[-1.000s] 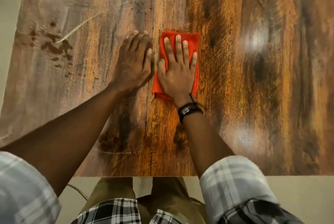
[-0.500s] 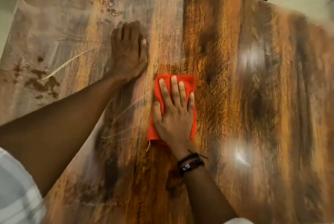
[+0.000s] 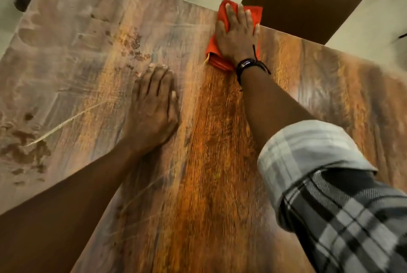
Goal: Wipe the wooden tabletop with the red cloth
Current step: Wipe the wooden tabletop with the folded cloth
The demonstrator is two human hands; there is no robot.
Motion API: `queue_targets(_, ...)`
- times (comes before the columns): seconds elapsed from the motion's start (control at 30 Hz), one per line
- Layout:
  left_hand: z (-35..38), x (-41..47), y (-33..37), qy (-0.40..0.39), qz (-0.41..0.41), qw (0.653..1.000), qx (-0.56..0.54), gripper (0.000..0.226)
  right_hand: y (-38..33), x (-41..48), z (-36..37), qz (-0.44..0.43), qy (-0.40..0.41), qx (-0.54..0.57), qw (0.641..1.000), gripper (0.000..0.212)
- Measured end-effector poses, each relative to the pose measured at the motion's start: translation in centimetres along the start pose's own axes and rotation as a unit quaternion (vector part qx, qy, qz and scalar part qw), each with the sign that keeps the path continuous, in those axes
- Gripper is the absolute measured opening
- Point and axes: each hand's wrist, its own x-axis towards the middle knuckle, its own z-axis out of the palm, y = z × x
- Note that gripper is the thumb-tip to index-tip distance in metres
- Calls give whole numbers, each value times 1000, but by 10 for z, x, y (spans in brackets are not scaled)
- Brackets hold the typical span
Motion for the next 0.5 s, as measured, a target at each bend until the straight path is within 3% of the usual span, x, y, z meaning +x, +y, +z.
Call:
queue_targets(0.1,-2,-1,0,-2,-6,1000,4,52,28,4,-8,32,10,5,999,62)
queue_targets(0.33,1,-1,0,-4,-6,1000,23,54,93,-3,-31,203,57,42,977,73)
queue_targets(0.5,4,0,1,-13,-13,1000,21,56,40,-3,-12,159,38,18,986,70)
